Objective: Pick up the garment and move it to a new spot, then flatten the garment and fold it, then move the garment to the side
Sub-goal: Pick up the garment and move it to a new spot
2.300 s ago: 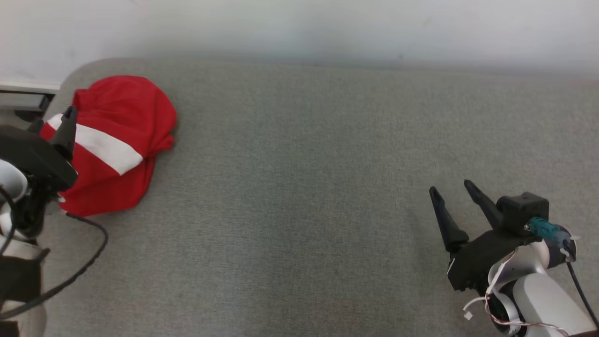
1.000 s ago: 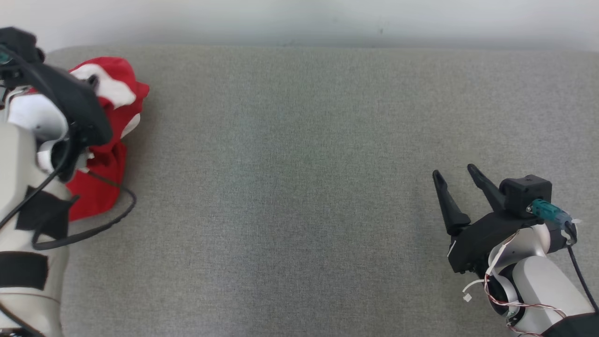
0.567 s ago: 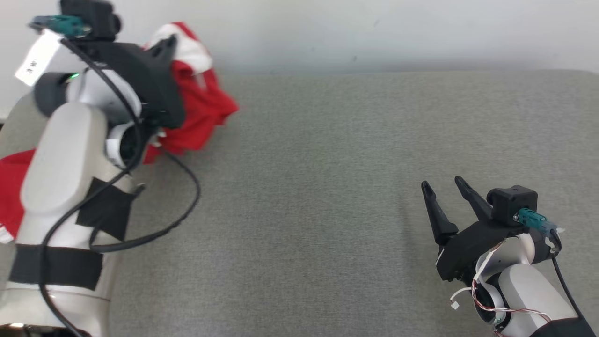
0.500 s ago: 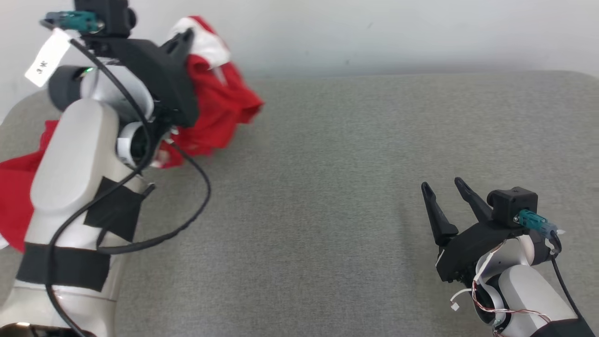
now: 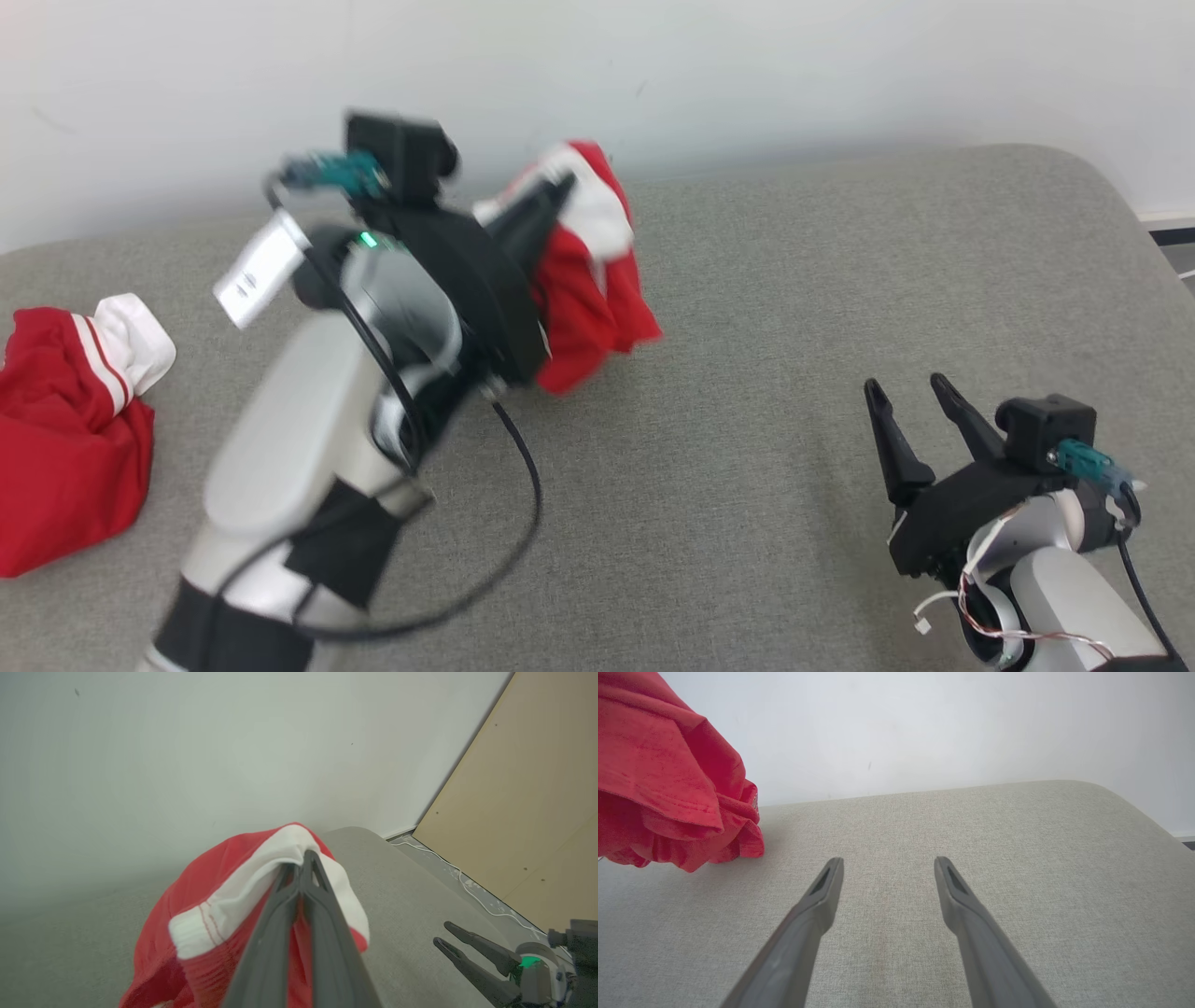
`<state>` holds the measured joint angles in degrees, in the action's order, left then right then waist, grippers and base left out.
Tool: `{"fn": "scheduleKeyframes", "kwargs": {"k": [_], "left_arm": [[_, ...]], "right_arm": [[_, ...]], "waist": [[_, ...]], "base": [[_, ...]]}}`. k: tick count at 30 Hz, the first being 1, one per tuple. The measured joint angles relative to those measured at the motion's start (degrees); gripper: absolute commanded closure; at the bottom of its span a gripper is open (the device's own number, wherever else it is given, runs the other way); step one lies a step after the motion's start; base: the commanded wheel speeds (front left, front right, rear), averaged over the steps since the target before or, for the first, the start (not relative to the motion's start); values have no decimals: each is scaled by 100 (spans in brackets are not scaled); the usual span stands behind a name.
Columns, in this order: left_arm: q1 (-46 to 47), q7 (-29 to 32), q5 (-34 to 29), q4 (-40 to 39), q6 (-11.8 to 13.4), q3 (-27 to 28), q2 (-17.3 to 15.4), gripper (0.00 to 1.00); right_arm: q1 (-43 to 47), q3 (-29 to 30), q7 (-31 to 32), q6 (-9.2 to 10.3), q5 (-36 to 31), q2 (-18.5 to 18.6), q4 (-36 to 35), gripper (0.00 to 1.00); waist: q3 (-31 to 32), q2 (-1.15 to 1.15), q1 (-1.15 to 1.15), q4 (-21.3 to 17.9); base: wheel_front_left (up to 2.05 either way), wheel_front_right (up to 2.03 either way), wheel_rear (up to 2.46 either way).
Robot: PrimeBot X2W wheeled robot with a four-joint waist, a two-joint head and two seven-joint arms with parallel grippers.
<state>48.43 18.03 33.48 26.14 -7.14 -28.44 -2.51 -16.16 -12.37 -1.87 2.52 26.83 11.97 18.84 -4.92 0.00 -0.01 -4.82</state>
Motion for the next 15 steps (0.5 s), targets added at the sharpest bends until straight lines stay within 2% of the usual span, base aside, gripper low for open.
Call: {"fn": "scheduleKeyframes", "kwargs": {"k": [6, 12, 15], "left_arm": [[-999, -99, 174, -280, 0, -430, 63, 100], [-1907, -254, 288, -32, 16, -799, 44, 100], [-2240, -358, 422, 179, 134, -1005, 29, 100]], "right_arm": [[147, 32, -52, 0, 32, 10, 7, 0], [153, 31, -83, 0, 33, 10, -8, 0], [157, 2, -97, 0, 33, -3, -19, 0]], "waist": [[44, 0, 0, -41], [30, 0, 0, -52], [-3, 0, 1, -56]], "base": [[0, 0, 0], [0, 0, 0], [0, 0, 0]]}}
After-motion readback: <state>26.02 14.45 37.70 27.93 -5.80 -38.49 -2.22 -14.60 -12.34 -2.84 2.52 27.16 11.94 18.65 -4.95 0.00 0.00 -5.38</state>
